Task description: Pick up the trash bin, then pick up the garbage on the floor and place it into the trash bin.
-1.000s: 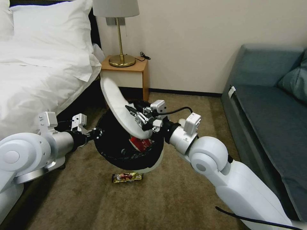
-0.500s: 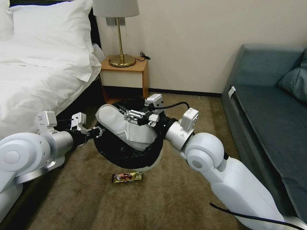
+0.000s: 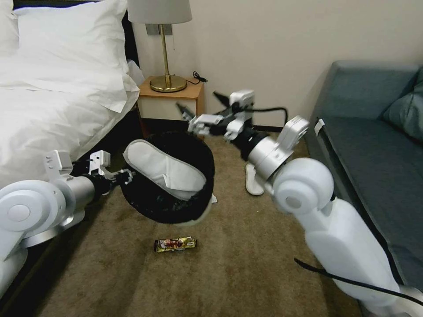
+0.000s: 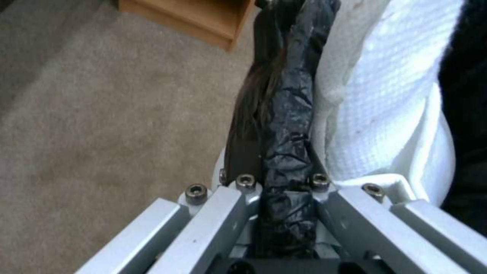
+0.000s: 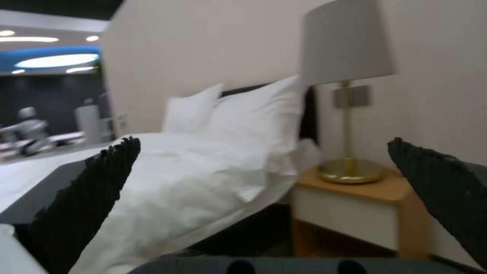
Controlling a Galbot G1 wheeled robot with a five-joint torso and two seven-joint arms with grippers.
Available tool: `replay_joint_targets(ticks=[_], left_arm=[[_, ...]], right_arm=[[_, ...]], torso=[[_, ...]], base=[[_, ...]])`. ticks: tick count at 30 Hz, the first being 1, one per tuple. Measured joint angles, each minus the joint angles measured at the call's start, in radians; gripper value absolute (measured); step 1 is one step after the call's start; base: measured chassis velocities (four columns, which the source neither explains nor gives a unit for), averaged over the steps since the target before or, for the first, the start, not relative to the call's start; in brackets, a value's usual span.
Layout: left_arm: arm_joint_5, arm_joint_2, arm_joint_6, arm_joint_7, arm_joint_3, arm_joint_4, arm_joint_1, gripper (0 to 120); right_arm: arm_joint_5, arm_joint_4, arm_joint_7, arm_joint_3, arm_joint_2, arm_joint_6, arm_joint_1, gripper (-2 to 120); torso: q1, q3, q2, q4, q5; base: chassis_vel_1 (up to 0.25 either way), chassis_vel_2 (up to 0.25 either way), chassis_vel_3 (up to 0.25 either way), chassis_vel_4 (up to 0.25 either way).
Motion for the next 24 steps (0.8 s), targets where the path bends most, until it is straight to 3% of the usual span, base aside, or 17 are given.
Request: replay_joint_targets(ticks=[7,15,24], left_arm=[[0.01,-0.002,0.0,0.004,-0.019,0.009,0.0,3],[0.024,-0.001,0.0,-0.001,-0.048,0.006,-0.006,3],[0.012,0.013,0.0,0.006,-0.059,0.003,-0.019,3]], right_arm=[[0.021,-0.007,0.012,0.103,-0.041,-0.012,-0.04,111],[-0.061,-0.073,-0.025,0.201,-0.086,-0.025,-0.21,100],[-0.223,-0.277,-0.197,0.194,-0.078,-0.014,-0.321,100]], torso=[[0.0,0.0,0.0,0.0,0.0],[0.0,0.0,0.0,-0.0001,0.0002],[0.0,0.0,0.0,-0.0001,0.0001]], base=[[0.0,0.0,0.0,0.0],[0.0,0.0,0.0,0.0],[0.0,0.0,0.0,0.0]])
